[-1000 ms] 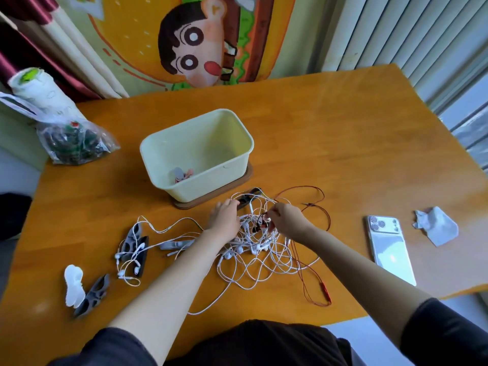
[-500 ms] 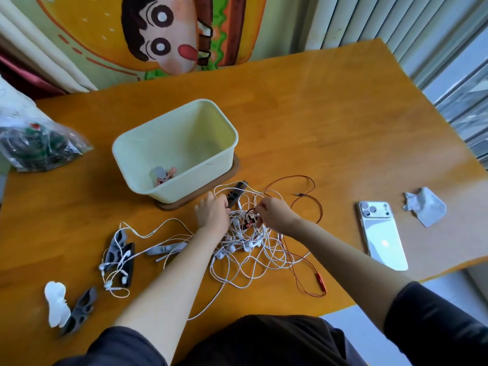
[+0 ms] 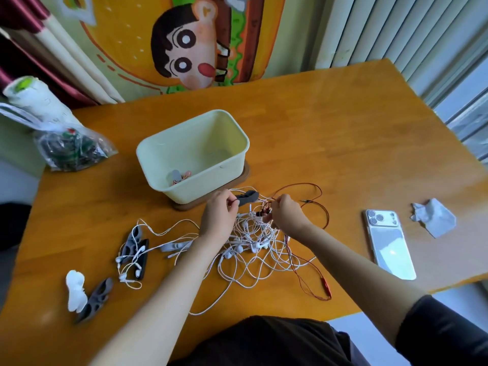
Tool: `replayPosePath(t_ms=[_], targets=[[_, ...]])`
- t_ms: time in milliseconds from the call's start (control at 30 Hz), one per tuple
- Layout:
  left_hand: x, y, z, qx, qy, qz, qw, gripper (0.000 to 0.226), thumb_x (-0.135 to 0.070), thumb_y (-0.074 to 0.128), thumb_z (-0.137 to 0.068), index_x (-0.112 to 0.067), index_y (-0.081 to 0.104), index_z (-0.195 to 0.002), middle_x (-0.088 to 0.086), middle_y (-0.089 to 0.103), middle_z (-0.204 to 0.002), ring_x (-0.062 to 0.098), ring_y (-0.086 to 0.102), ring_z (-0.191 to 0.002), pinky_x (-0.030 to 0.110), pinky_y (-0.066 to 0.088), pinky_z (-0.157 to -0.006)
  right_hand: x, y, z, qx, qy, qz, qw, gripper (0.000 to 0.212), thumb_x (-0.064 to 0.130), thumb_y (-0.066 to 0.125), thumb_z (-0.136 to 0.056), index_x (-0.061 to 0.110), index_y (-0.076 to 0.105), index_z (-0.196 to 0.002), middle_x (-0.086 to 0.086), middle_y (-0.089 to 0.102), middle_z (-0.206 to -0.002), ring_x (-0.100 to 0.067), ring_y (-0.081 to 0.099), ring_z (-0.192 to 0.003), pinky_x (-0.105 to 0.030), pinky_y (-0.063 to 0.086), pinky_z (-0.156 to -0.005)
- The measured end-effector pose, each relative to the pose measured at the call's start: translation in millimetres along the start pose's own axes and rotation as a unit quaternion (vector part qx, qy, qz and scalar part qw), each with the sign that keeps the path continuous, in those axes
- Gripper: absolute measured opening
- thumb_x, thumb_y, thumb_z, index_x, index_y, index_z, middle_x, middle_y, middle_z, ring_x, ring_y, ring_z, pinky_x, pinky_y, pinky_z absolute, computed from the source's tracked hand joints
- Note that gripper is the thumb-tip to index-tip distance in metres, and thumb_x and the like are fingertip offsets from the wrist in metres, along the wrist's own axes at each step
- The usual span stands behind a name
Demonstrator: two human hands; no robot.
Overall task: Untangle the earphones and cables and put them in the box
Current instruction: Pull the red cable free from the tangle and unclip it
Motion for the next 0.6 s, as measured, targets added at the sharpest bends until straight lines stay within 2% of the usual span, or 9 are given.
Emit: replayPosePath(t_ms=[67, 133, 267, 367, 433, 467, 533, 600], targets=[[-10, 1, 10, 0.005, 0.013, 0.036, 0.999, 0.008, -0.01, 0.058, -0.093, -0.013, 0.055, -0.085, 0.001, 0.058, -0.092, 0.011, 0.055, -0.073, 0.01, 0.042, -0.055, -1, -4, 0, -0.017, -0.003, -0.036, 0.999, 0.023, 0.007, 0.036, -0.098, -0.007, 0.05, -0.112, -0.021, 0.065, -0.094, -0.025, 0.061, -0.072, -0.037, 0.053, -0.071], [-23, 3, 17, 0.01, 0.028, 0.072, 0.997, 0.009, -0.006, 0.058, -0.092, -0.012, 0.056, -0.085, -0.001, 0.055, -0.091, 0.011, 0.057, -0.074, 0.01, 0.044, -0.059, 0, -6, -2, -0.02, -0.002, -0.068, 0.997, 0.023, 0.008, 0.035, -0.099, -0.006, 0.048, -0.112, -0.019, 0.064, -0.089, -0.025, 0.061, -0.07, -0.038, 0.054, -0.071], [-45, 3, 29, 0.016, 0.056, 0.113, 0.992, 0.008, -0.001, 0.059, -0.09, -0.01, 0.057, -0.09, 0.0, 0.054, -0.095, 0.003, 0.051, -0.07, 0.004, 0.042, -0.062, 8, -10, 5, -0.017, -0.002, -0.09, 0.996, 0.025, 0.011, 0.035, -0.099, -0.005, 0.048, -0.113, -0.022, 0.064, -0.102, -0.032, 0.065, -0.083, -0.042, 0.056, -0.077], [-50, 5, 31, 0.03, 0.055, 0.117, 0.991, 0.027, 0.0, 0.062, -0.088, -0.013, 0.058, -0.111, 0.0, 0.056, -0.104, 0.008, 0.053, -0.08, 0.004, 0.042, -0.064, 15, -11, 9, -0.009, -0.01, -0.079, 0.997, 0.022, 0.011, 0.044, -0.096, -0.005, 0.046, -0.112, -0.022, 0.063, -0.105, -0.036, 0.065, -0.09, -0.048, 0.054, -0.082], [-49, 6, 32, 0.04, 0.043, 0.103, 0.993, 0.047, -0.001, 0.065, -0.085, -0.015, 0.053, -0.128, 0.0, 0.058, -0.109, 0.013, 0.055, -0.088, 0.01, 0.044, -0.072, 19, -7, 11, 0.002, -0.019, -0.078, 0.997, 0.013, 0.012, 0.045, -0.096, 0.0, 0.049, -0.099, -0.024, 0.064, -0.105, -0.04, 0.065, -0.091, -0.052, 0.052, -0.084], [-50, 5, 33, 0.045, 0.041, 0.095, 0.994, 0.05, -0.002, 0.067, -0.085, -0.013, 0.052, -0.131, 0.002, 0.058, -0.112, 0.016, 0.057, -0.092, 0.016, 0.046, -0.077, 21, -7, 12, -0.001, -0.029, -0.072, 0.997, 0.012, 0.011, 0.044, -0.096, 0.003, 0.049, -0.09, -0.027, 0.064, -0.104, -0.041, 0.065, -0.091, -0.053, 0.052, -0.085], [-51, 5, 36, 0.053, 0.049, 0.077, 0.994, 0.044, 0.0, 0.067, -0.084, -0.01, 0.058, -0.126, 0.005, 0.056, -0.115, 0.022, 0.06, -0.097, 0.027, 0.05, -0.086, 20, -7, 16, -0.009, -0.033, -0.089, 0.995, 0.017, 0.011, 0.042, -0.096, 0.008, 0.048, -0.08, -0.029, 0.063, -0.102, -0.043, 0.065, -0.09, -0.055, 0.051, -0.083], [-50, 5, 39, 0.055, 0.057, 0.078, 0.994, 0.038, 0.003, 0.067, -0.083, -0.008, 0.063, -0.119, 0.007, 0.053, -0.116, 0.025, 0.061, -0.099, 0.033, 0.051, -0.091, 19, -6, 18, -0.017, -0.03, -0.103, 0.994, 0.017, 0.012, 0.041, -0.096, 0.008, 0.048, -0.082, -0.028, 0.063, -0.102, -0.042, 0.065, -0.09, -0.054, 0.052, -0.083]])
Point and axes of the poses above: each hand's wrist, its own z-axis away from the middle knuckle, its own y-axis out of the palm, x = y × z, the point moved 9 cm from there along -z, towards the middle knuckle
